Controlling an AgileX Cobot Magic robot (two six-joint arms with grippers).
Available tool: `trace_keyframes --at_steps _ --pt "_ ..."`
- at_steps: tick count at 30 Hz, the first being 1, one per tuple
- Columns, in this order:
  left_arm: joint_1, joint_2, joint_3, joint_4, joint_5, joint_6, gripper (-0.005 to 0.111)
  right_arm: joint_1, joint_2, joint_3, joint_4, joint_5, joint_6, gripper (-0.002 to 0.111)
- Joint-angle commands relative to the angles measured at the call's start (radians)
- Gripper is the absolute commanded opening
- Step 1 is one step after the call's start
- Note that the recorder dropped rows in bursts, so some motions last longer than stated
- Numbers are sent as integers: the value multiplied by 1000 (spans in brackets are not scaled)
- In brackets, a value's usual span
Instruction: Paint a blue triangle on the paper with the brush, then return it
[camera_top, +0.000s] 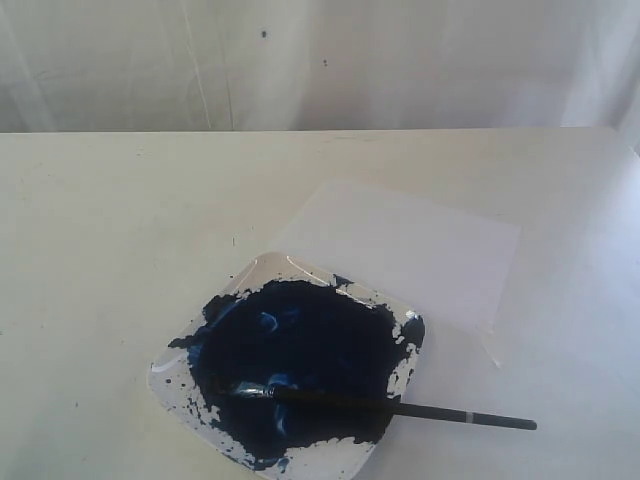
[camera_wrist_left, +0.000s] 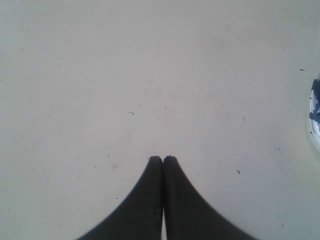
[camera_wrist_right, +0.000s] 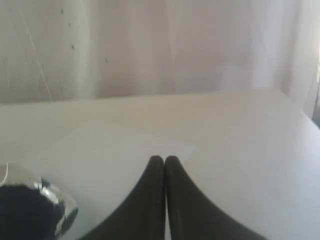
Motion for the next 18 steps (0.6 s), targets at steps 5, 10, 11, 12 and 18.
trace_keyframes --at_steps 5,10,11,12,18 --pt "-8 5 2 0 -3 -7 0 0 -5 2 -9 -324 6 0" --pt "-8 5 2 0 -3 -7 0 0 -5 2 -9 -454 19 0" --pt "-8 5 2 0 -3 -7 0 0 -5 2 -9 -482 49 0" --pt "-8 5 2 0 -3 -7 0 0 -5 2 -9 -504 93 0" --pt "-8 5 2 0 -3 -7 0 0 -5 2 -9 -534 660 0"
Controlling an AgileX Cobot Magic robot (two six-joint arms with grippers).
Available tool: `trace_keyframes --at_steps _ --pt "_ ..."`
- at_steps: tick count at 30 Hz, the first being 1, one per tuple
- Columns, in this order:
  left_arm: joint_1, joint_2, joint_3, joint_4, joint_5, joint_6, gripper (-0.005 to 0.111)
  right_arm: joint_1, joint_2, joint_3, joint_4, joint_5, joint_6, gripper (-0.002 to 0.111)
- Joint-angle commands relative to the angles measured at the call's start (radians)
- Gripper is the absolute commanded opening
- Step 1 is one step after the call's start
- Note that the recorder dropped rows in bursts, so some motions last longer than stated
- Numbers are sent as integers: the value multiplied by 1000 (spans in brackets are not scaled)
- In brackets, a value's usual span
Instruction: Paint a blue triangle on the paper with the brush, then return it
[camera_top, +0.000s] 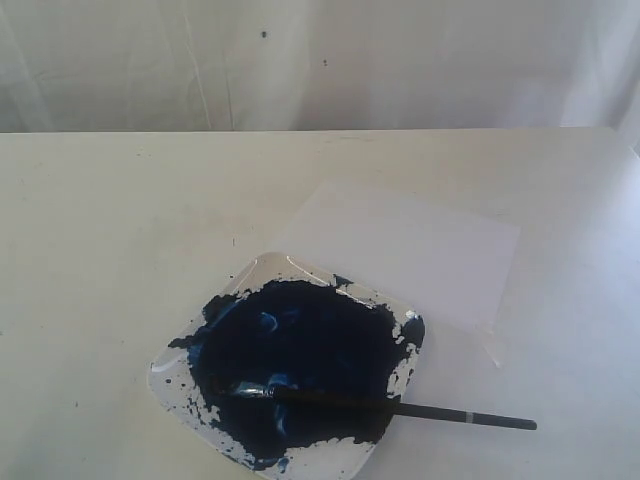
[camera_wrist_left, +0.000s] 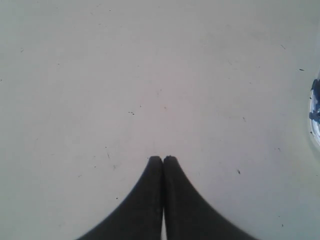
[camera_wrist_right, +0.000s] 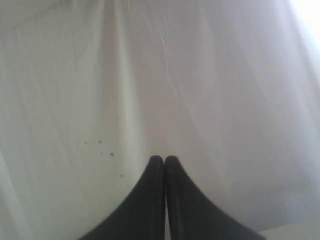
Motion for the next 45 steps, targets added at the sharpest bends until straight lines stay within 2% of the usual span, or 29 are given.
trace_keyframes --at_steps 1,4,6,9,14,16,21,27,30,32,35,38,41,43,45 --pt "-8 5 2 0 -3 -7 0 0 -5 2 0 -13 502 0" --pt "-8 5 2 0 -3 -7 0 0 -5 2 -51 121 830 0" --pt "-8 5 2 0 -3 -7 0 0 -5 2 -117 231 973 0" --pt "-8 5 2 0 -3 -7 0 0 -5 2 -151 342 1016 0" --pt "-8 5 2 0 -3 -7 0 0 -5 2 -151 372 1020 0" --pt "-8 5 2 0 -3 -7 0 1 -5 -1 -151 440 999 0" --pt "-8 5 2 0 -3 -7 0 63 60 -103 -137 631 720 0" --pt "-8 5 2 0 -3 -7 0 161 345 -308 -22 928 293 0" --pt "-8 5 2 0 -3 -7 0 180 530 -401 123 1049 61 0" --pt "-8 5 2 0 -3 -7 0 182 648 -450 291 1112 -134 0" --pt "-8 5 2 0 -3 -7 0 182 794 -486 540 1177 -381 0" --pt "-8 5 2 0 -3 -7 0 193 940 -493 712 1204 -559 0" --pt "-8 5 2 0 -3 -7 0 278 998 -499 732 1171 -550 0" --pt "-8 5 2 0 -3 -7 0 373 1010 -502 720 1104 -474 0" --pt "-8 5 2 0 -3 -7 0 504 1052 -523 623 1063 -309 0"
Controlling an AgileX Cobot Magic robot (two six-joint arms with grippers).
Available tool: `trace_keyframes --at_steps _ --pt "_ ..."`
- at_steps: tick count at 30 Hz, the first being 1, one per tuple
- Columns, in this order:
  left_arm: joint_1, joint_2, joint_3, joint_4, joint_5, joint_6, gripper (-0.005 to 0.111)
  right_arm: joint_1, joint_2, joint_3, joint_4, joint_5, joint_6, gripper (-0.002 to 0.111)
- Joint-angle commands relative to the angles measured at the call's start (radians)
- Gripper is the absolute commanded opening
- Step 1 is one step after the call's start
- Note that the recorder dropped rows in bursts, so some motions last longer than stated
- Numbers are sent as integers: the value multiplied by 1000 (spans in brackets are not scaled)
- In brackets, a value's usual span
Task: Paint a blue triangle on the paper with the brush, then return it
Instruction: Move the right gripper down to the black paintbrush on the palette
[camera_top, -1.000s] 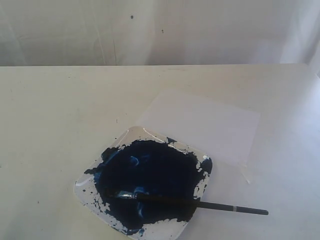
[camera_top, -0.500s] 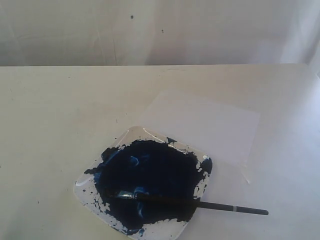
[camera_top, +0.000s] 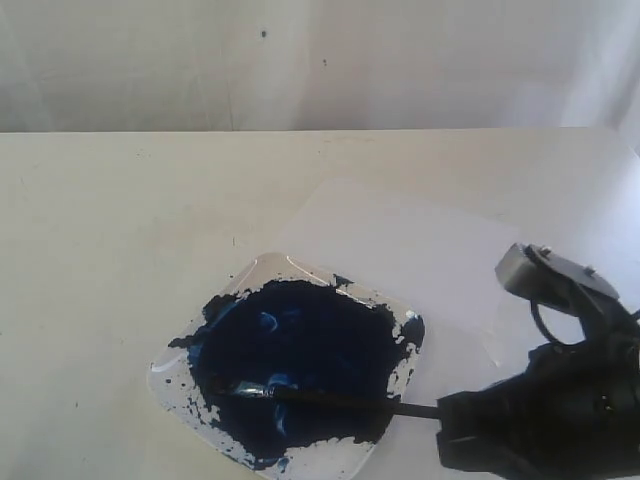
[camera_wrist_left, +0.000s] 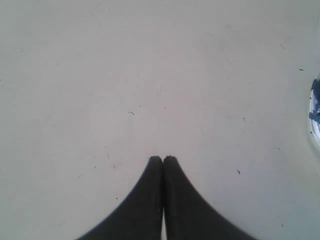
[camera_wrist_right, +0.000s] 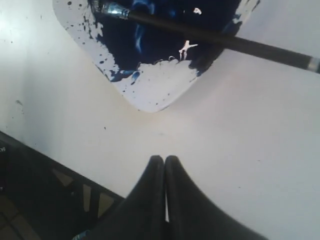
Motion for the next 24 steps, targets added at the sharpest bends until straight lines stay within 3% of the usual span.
trace_keyframes --at_steps 1,5,11,16,19,21,23,24 --pt "-8 5 2 0 -3 -7 0 172 65 -31 -127 -58 220 0" --pt "-8 5 2 0 -3 -7 0 284 183 -38 -221 -94 455 0" --pt "-8 5 2 0 -3 -7 0 289 256 -38 -220 -203 550 0" --pt "-8 5 2 0 -3 -7 0 286 258 -36 -253 -376 771 0" --pt "-8 5 2 0 -3 -7 0 284 258 -34 -383 -498 989 0" --pt "-8 5 2 0 -3 -7 0 256 258 -34 -468 -512 1125 4" --pt "-8 5 2 0 -3 -7 0 216 258 -34 -497 -488 1175 16" --pt "-8 5 2 0 -3 -7 0 196 258 -34 -497 -469 1175 28"
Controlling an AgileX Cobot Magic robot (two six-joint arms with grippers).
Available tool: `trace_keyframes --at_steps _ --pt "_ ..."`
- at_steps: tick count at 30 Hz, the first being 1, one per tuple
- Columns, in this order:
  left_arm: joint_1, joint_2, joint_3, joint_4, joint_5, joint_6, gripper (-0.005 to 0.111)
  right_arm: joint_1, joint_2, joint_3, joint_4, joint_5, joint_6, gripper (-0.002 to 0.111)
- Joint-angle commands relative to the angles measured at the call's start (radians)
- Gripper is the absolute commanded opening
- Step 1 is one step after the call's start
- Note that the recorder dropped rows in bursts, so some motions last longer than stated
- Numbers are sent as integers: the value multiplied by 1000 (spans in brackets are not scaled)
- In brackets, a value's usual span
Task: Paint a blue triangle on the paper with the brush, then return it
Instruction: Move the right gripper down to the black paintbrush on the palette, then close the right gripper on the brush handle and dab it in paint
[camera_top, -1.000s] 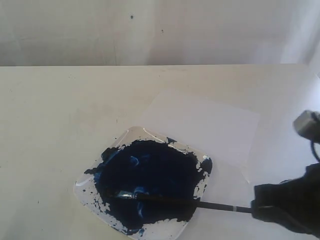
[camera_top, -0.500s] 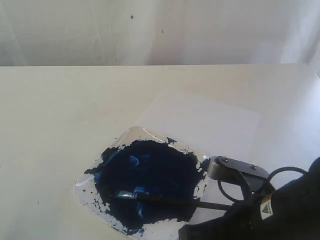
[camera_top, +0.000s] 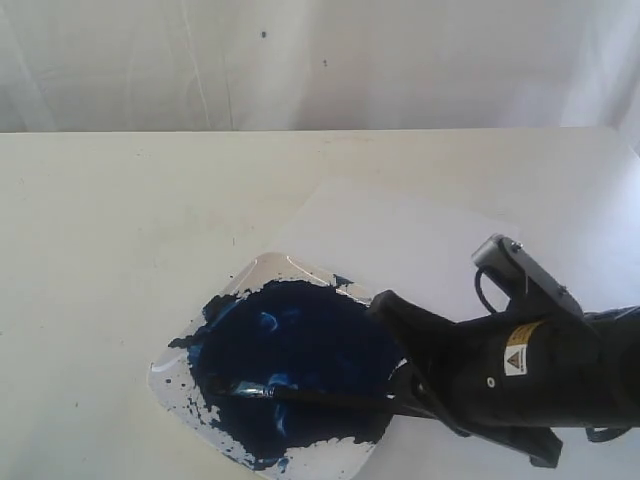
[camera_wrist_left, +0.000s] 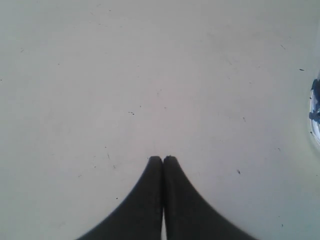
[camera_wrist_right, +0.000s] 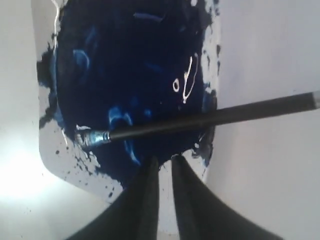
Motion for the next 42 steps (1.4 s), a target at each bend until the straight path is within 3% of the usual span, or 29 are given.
trace_keyframes --at_steps 1,2,4,6,12,21,42 --pt "-8 5 2 0 -3 -7 0 -57 0 -3 -48 32 68 34" --pt "-8 5 2 0 -3 -7 0 -57 0 -3 -48 43 68 42" --pt "-8 5 2 0 -3 -7 0 -57 0 -3 -22 74 109 45" --pt "-8 5 2 0 -3 -7 0 -57 2 -3 -14 113 252 45" --pt "-8 5 2 0 -3 -7 0 -55 24 -3 -12 151 389 45" --pt "-8 5 2 0 -3 -7 0 -55 83 -3 -10 40 537 45" --pt "-8 5 2 0 -3 -7 0 -57 218 -3 -12 -32 661 40"
